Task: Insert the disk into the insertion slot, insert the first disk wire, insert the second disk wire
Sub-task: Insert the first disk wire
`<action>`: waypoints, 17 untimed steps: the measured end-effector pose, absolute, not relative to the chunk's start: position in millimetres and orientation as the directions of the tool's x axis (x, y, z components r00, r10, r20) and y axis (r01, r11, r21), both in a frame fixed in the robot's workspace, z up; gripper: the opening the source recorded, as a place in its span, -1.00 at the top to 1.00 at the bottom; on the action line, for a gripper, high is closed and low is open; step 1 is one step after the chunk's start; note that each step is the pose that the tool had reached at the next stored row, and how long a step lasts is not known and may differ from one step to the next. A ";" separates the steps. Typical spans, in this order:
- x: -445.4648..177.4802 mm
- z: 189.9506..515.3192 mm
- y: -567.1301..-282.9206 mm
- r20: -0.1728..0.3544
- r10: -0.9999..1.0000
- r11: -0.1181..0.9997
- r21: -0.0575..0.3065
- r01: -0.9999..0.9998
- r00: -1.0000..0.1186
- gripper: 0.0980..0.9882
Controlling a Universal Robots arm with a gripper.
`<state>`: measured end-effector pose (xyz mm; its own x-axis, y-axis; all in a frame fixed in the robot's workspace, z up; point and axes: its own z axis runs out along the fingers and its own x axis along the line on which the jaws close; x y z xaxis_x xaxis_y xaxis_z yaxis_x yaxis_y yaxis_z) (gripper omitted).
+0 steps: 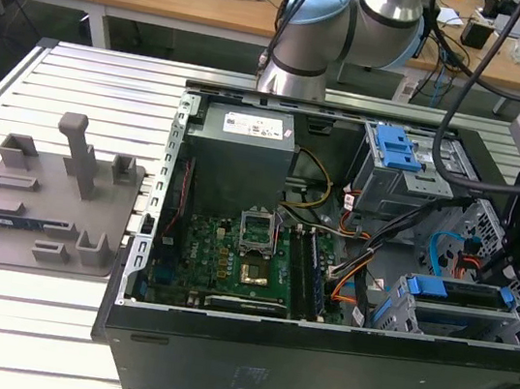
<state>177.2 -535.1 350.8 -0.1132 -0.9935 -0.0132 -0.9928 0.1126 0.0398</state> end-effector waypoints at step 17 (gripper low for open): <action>177.6 349.5 -536.1 -0.013 -0.993 0.113 0.040 -0.993 -0.113 0.84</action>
<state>177.6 -536.1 349.5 -0.1132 -0.9935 -0.0132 -0.9928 0.1126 0.0398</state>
